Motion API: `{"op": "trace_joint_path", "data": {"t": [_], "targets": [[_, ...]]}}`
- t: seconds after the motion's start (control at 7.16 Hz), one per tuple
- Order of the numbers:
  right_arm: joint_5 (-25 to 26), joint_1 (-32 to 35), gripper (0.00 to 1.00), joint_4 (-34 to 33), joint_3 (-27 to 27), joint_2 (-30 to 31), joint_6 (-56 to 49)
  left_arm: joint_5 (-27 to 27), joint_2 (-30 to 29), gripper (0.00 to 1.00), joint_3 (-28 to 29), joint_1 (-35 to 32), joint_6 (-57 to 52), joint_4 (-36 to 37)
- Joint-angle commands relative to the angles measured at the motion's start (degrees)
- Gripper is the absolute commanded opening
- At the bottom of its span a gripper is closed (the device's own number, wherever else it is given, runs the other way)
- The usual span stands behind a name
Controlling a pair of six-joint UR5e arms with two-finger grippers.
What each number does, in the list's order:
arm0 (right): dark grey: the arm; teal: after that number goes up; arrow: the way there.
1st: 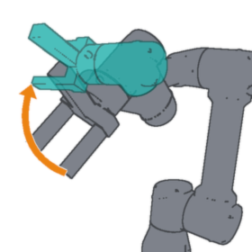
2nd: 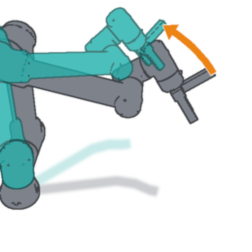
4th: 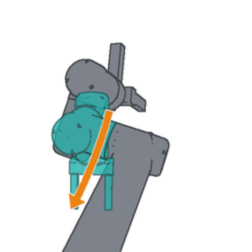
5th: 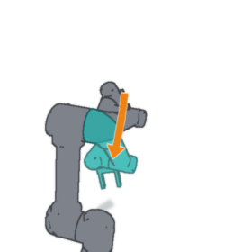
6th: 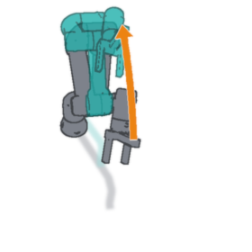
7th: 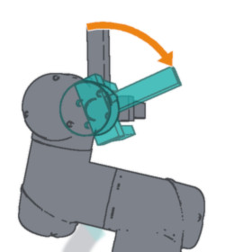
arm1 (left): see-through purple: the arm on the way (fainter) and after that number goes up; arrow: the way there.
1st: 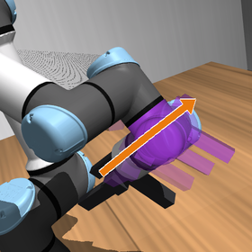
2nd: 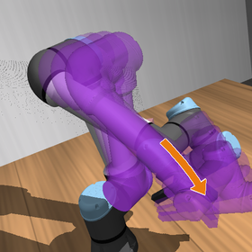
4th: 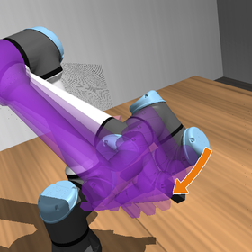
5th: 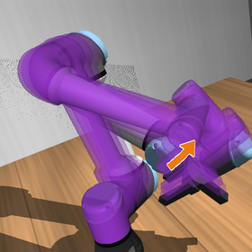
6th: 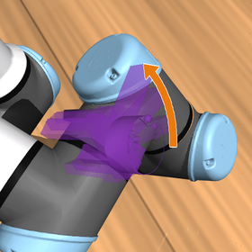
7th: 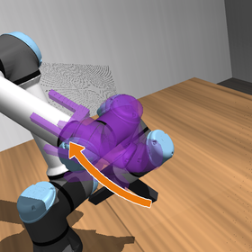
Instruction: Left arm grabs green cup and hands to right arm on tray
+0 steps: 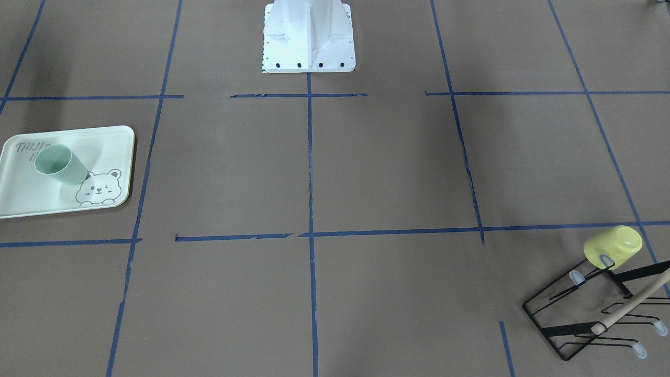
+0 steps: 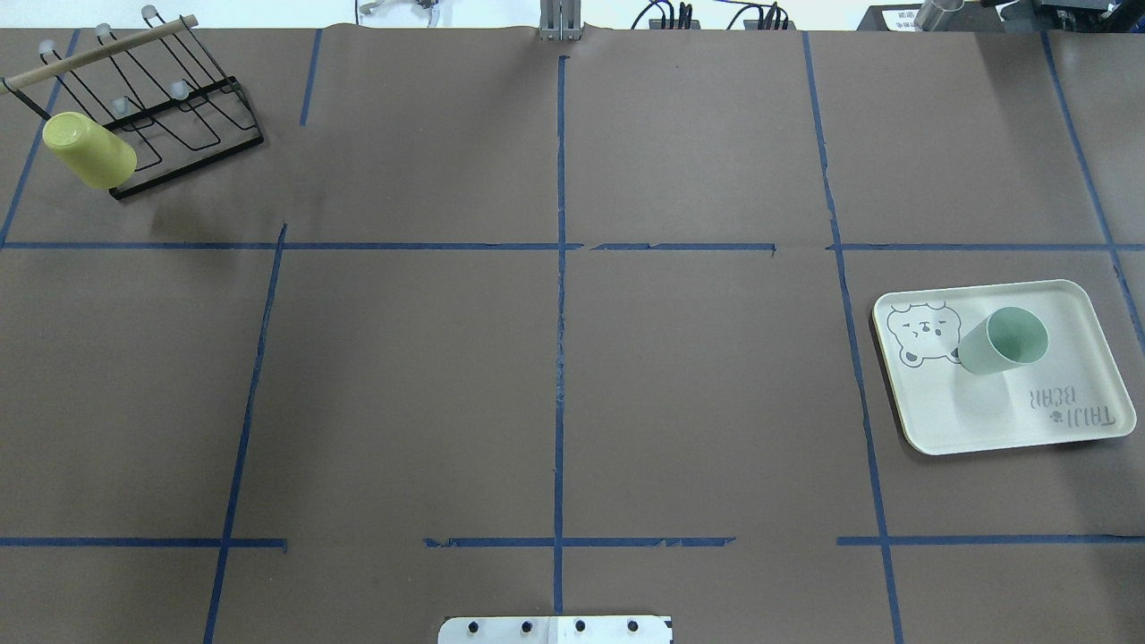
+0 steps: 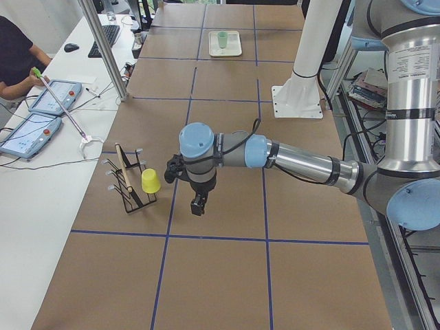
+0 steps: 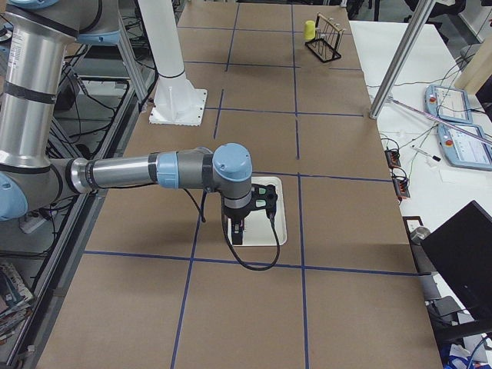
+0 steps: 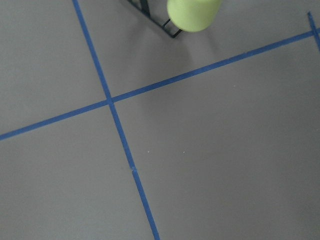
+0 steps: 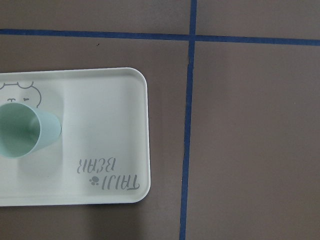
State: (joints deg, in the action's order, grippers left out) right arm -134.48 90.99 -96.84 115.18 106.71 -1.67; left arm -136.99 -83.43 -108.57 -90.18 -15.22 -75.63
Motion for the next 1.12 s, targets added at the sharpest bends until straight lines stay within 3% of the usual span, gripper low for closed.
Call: {"op": "trace_joint_path", "data": {"t": [0.0,0.28,0.98], "targets": [[0.2,0.0,1.0,0.1,-1.9,-0.3,-0.2,-0.1,2.6,1.0,1.5,-0.4,-0.3,-0.1],[0.2,0.0,1.0,0.1,-2.0,-0.3,-0.2,-0.4,1.8,1.0,4.4,-0.4,-0.2,-0.3],[0.7,-0.1,1.0,0.1,-2.3,-0.7,-0.3,-0.3,2.6,1.0,4.3,-0.8,-0.2,-0.2]]}}
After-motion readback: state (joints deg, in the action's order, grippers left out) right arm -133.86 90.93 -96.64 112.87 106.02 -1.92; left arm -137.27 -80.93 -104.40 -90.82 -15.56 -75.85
